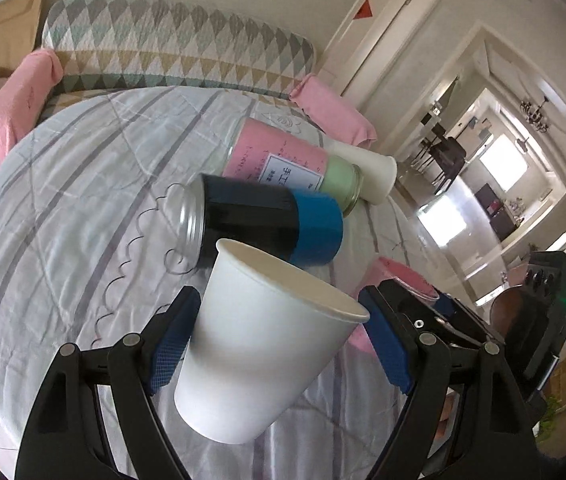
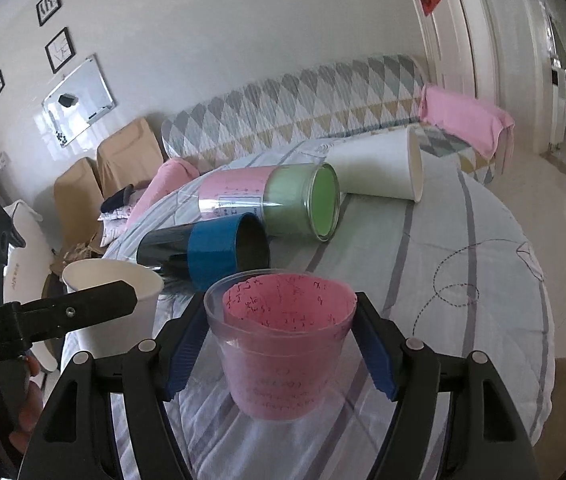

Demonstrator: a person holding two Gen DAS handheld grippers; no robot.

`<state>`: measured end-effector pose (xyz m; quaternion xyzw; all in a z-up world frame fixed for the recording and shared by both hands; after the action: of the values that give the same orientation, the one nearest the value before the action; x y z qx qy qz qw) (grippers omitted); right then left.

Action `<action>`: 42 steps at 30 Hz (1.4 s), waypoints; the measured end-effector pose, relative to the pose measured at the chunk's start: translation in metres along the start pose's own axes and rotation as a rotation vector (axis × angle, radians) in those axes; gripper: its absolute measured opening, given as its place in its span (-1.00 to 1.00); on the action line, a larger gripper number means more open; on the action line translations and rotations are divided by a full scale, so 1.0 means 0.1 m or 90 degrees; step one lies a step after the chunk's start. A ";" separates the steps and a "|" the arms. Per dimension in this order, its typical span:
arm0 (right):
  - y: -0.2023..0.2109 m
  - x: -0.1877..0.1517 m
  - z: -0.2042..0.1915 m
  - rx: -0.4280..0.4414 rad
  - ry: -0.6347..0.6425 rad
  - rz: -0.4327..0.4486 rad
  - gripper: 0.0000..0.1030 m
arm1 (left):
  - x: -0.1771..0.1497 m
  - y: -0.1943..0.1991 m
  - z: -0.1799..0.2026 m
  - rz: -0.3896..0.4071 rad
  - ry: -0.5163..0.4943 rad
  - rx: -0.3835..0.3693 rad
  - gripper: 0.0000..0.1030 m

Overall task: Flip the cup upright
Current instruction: 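Lift and rotate the pink cup upright with the right tool while the left tool turns the white cup upright, then lower both cups upright onto the table and open both tools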

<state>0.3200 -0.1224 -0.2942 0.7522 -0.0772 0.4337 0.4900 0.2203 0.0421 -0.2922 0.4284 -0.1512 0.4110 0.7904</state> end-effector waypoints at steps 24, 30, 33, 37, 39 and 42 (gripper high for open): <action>0.22 -0.13 -0.03 0.006 -0.015 -0.041 0.54 | 0.21 0.02 0.25 0.073 -0.037 -0.043 0.61; 0.25 -0.23 -0.07 0.015 -0.007 -0.056 0.55 | 0.14 -0.01 0.22 0.076 -0.046 -0.040 0.61; 0.26 -0.25 -0.06 0.008 -0.003 -0.058 0.55 | 0.04 -0.01 0.16 0.067 -0.038 -0.033 0.61; 0.40 -0.32 -0.04 -0.022 0.023 -0.056 0.55 | -0.02 0.06 0.12 0.071 -0.022 -0.030 0.61; 0.50 -0.39 -0.09 -0.012 0.033 -0.055 0.55 | -0.01 0.10 0.13 0.076 -0.025 -0.033 0.61; 0.57 -0.56 -0.26 0.041 0.028 -0.085 0.55 | 0.01 0.18 0.19 0.084 -0.025 -0.052 0.61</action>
<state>0.2399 -0.1479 -0.2927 0.7616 -0.0022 0.4186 0.4947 0.2091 0.0325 -0.2705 0.3930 -0.2110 0.4472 0.7752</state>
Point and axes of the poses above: each gripper's, at about its wrist camera, not at the fingertips, and y roughly against the way its jaws point, z to its right, x to its top, the point moved 9 cm from there along -y, roughly the way its jaws point, and after that the axes turned 14 degrees about -x, right-handed, at the moved point
